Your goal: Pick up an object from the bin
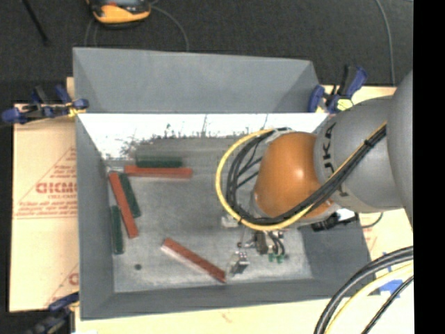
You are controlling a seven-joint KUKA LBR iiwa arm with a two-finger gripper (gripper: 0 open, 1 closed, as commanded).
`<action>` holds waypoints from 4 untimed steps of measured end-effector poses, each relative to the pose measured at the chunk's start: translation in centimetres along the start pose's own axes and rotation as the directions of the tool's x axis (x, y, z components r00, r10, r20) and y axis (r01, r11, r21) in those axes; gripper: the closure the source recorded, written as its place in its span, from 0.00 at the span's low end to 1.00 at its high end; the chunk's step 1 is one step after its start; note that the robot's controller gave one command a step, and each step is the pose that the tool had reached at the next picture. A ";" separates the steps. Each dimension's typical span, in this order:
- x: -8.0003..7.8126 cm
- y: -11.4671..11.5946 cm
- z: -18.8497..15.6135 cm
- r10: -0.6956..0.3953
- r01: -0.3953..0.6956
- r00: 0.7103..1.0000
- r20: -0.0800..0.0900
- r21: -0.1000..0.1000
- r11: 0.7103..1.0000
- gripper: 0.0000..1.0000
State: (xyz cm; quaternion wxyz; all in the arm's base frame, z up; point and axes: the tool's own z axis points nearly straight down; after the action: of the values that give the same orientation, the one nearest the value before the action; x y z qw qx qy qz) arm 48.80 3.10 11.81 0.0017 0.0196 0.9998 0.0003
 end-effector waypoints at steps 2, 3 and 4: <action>0.3 2.0 3.4 -0.310 0.310 0.950 -0.015 -0.006 0.951 1.00; 0.5 1.8 -0.5 -0.306 0.306 0.952 -0.007 -0.001 0.952 1.00; 0.5 2.3 1.5 -0.336 0.336 0.942 -0.001 -0.001 0.942 0.00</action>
Offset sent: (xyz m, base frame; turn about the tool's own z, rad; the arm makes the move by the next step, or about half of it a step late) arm 0.0000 0.0000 0.0000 0.0000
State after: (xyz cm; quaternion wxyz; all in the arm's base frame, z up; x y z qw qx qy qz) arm 48.40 5.45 10.26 0.0014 -0.1510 0.9885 0.0003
